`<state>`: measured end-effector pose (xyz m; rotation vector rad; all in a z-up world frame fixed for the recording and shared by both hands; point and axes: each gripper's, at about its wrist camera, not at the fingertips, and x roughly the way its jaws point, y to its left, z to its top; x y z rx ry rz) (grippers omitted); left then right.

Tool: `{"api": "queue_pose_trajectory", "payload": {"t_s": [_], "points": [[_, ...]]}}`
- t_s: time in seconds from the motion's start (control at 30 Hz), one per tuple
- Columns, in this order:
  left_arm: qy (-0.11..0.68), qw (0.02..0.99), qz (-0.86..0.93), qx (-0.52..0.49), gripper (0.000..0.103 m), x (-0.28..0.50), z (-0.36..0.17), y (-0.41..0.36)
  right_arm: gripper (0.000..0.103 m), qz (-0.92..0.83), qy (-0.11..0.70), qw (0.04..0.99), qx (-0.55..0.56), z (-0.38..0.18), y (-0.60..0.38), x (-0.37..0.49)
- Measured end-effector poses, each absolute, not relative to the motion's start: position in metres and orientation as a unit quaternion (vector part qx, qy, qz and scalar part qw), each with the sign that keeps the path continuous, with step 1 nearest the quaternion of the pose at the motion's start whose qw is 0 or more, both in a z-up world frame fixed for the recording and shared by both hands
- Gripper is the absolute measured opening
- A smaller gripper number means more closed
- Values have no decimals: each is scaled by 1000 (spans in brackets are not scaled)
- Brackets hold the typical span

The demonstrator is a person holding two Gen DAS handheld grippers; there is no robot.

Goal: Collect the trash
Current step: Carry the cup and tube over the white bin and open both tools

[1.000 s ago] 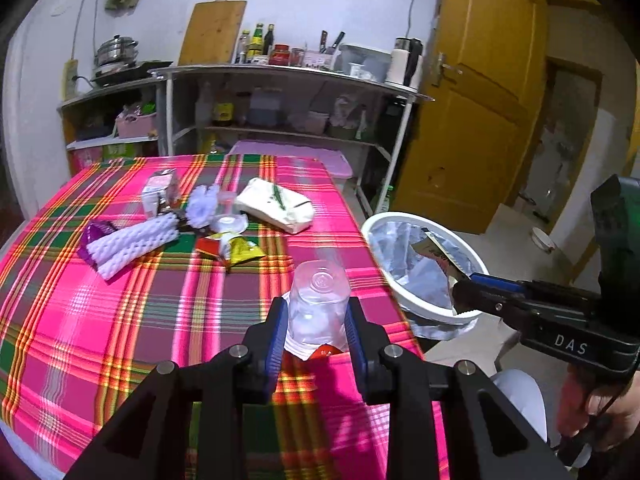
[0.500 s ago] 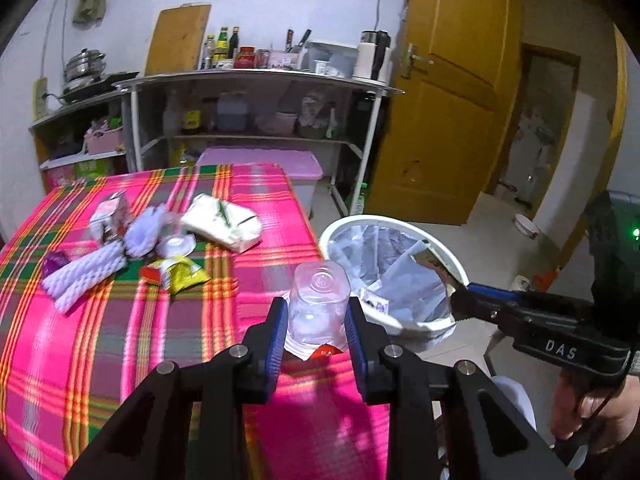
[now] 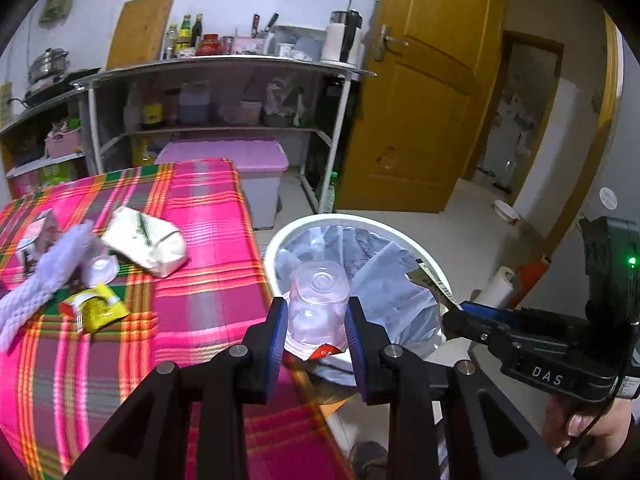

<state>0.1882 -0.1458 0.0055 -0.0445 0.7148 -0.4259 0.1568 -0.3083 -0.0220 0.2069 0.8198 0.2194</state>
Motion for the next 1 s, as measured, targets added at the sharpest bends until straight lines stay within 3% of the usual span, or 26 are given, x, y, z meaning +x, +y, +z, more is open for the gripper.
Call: {"api": "queue_pose_trajectory", "payload": {"t_s": [0.67,0.8,1.0], "points": [[400,887,-230,-17,30,245,-31,-186,25,91,419,897,108,-47,-330,185],[405,884,-233,-25,44,247,-34,-185,25,91,415,899,108,-43,-329,183],[394,887,-236,-40,44,239,-24,-176,25,94,404,904,105,-32,-324,174]]}}
